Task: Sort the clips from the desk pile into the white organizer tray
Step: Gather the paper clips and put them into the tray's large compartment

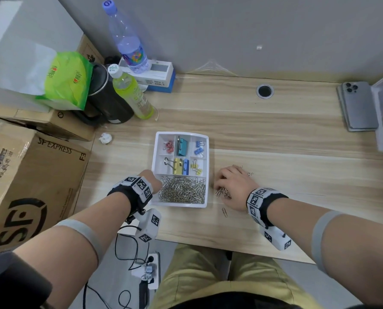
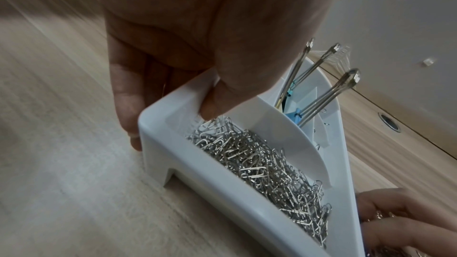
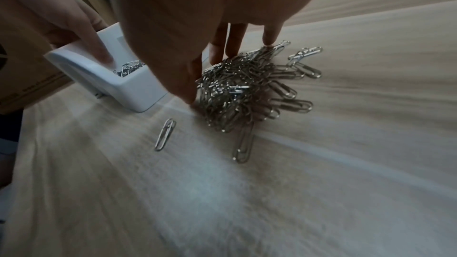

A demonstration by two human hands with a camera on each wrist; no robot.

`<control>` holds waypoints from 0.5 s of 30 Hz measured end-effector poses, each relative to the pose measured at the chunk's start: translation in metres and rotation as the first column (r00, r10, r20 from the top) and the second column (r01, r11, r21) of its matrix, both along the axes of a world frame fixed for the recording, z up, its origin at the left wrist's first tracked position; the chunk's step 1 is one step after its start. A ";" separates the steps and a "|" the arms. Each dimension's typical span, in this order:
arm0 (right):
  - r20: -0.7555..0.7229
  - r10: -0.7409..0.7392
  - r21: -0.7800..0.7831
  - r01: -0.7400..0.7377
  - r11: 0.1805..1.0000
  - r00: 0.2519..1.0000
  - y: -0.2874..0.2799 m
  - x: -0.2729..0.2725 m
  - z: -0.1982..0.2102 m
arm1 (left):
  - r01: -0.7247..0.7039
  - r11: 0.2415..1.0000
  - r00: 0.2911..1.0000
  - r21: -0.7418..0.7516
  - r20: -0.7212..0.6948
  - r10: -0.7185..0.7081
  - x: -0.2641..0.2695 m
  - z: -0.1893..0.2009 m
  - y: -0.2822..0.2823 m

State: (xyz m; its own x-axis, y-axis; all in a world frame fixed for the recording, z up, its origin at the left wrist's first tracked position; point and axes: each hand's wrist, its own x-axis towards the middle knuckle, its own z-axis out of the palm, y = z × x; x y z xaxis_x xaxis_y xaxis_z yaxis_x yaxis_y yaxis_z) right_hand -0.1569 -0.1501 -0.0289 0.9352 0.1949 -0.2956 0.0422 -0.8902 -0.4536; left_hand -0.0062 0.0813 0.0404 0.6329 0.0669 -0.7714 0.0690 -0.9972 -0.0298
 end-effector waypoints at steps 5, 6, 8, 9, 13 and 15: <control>-0.067 0.102 -0.061 -0.106 0.992 0.993 0.002 -0.005 0.003 | -0.013 1.000 1.000 -0.005 0.005 0.013 0.000 0.000 -0.001; -0.076 0.107 -0.060 -0.111 0.992 0.991 0.002 -0.006 0.003 | -0.014 1.000 1.000 -0.006 0.008 0.014 0.000 0.000 -0.001; -0.076 0.082 -0.034 -0.085 0.996 0.994 0.001 -0.004 0.004 | -0.022 1.000 1.000 -0.010 0.008 0.022 -0.001 -0.001 -0.001; -0.062 0.071 -0.023 -0.073 0.997 0.996 -0.001 -0.002 0.004 | -0.028 1.000 1.000 -0.012 0.005 0.028 -0.001 -0.001 -0.001; -0.003 0.057 -0.051 -0.057 0.997 0.998 -0.009 0.003 0.006 | -0.033 0.999 0.999 -0.013 0.009 0.033 -0.001 -0.001 0.000; 0.017 0.037 -0.068 -0.036 0.997 0.999 -0.012 0.002 0.008 | -0.033 0.999 0.999 -0.017 0.009 0.033 -0.001 -0.001 0.001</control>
